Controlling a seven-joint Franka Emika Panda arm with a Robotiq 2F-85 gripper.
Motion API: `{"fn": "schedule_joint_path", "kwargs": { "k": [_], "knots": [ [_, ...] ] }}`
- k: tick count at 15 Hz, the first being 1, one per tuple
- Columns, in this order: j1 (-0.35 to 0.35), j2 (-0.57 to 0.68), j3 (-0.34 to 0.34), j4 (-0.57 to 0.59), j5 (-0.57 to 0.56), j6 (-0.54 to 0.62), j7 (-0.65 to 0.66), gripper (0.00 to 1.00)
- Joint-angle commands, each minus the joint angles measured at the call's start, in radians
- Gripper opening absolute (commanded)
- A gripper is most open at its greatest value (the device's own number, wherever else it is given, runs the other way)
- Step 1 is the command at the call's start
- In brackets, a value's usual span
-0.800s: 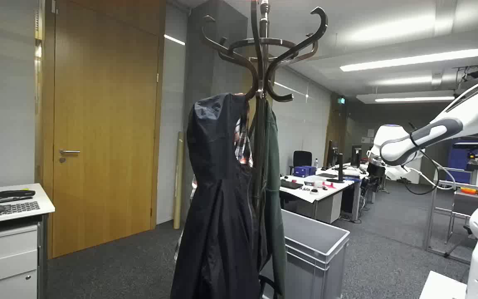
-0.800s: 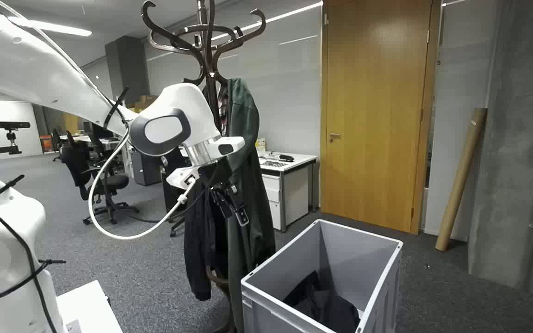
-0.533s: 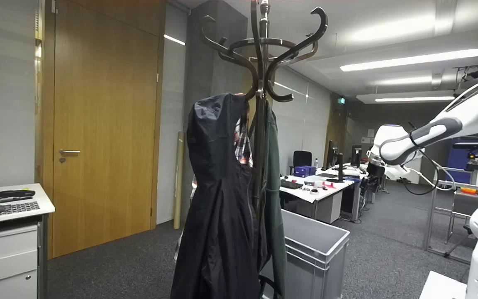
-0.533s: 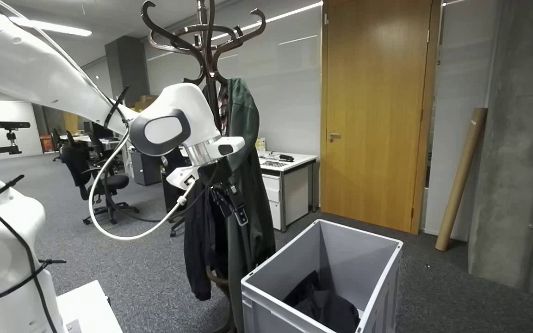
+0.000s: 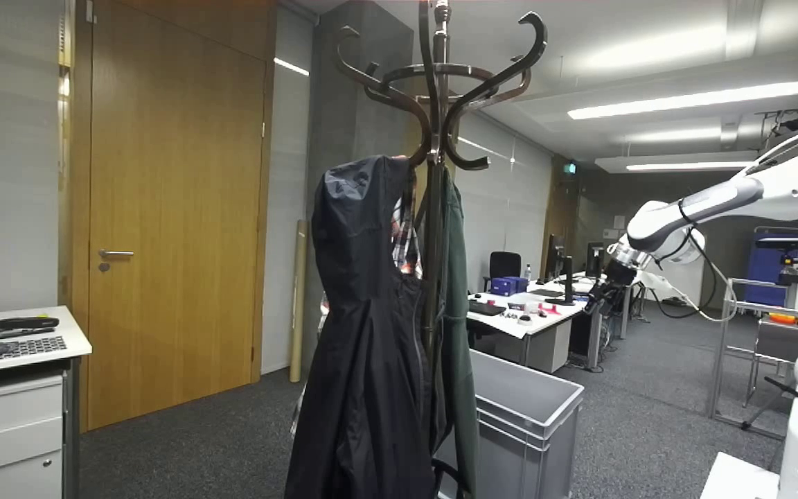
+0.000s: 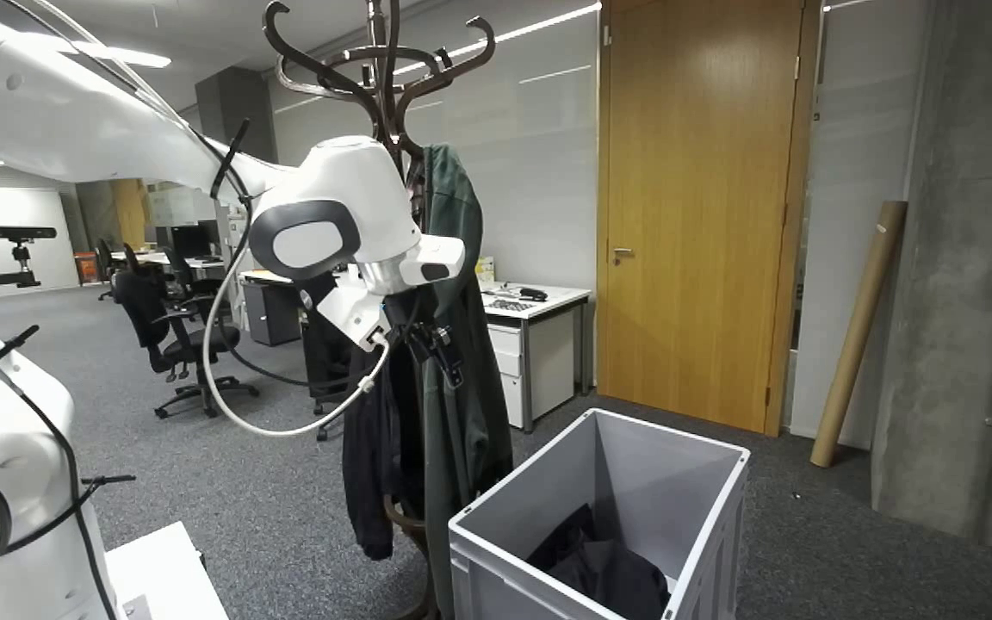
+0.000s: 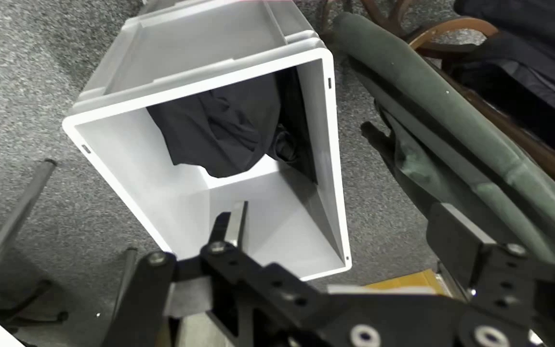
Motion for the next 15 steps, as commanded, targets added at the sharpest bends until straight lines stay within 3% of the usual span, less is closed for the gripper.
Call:
{"fn": "schedule_joint_path", "kwargs": {
  "k": [1, 9, 15],
  "knots": [
    [0.068, 0.0, -0.053, 0.086, 0.123, -0.063, -0.117, 1.0],
    [0.164, -0.028, -0.051, 0.191, 0.254, -0.081, -0.325, 1.0],
    [0.143, -0.016, -0.02, 0.18, 0.234, -0.067, -0.295, 1.0]
  ]
}}
